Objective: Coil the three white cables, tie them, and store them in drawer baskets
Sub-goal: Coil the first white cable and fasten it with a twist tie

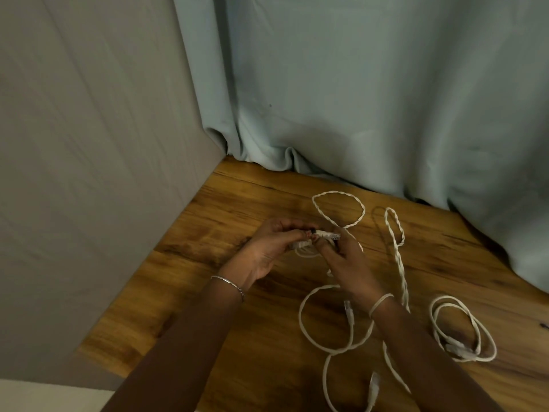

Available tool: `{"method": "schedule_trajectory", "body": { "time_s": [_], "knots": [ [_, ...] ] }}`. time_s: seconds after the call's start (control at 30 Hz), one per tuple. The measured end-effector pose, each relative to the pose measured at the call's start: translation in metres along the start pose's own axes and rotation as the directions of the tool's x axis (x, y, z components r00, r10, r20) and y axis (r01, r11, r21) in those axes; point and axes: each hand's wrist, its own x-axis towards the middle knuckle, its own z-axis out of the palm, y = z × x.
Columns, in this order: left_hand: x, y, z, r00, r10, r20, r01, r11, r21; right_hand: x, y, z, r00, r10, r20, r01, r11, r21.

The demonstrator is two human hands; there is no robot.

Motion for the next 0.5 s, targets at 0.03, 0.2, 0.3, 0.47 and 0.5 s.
{"method": "schedule_trajectory", "body": {
  "time_s": [0.03,0.2,0.3,0.47,0.5],
  "knots": [
    [0.0001,0.0002,-0.0008,1.000,-0.004,-0.002,0.004,1.000,-0.003,0.0003,-0.0004,-0.0004,1.000,0.000,0.009,0.000,1.000,-0.006],
    [0.0015,0.0016,-0.0010,1.000,-0.006,-0.006,0.006,1.000,0.001,0.0002,-0.0017,-0.0002,1.000,-0.012,-0.010,0.012,1.000,-0.004],
    [0.0035,0.0009,0.0005,0.999,0.005,-0.048,-0.004,1.000,0.009,0.0000,-0.0012,0.0018,0.998,-0.050,-0.028,0.049,0.998,-0.027],
    [0.0050,-0.0030,0.0021,0.997,0.012,-0.073,-0.010,1.000,0.026,0.0024,-0.0018,0.0054,0.994,-0.098,-0.054,0.097,0.995,-0.009],
    [0.0055,-0.0038,0.0016,0.997,0.013,-0.072,-0.011,0.999,0.034,0.0027,-0.0014,0.0054,0.995,-0.081,-0.066,0.081,0.997,0.002]
  ]
}}
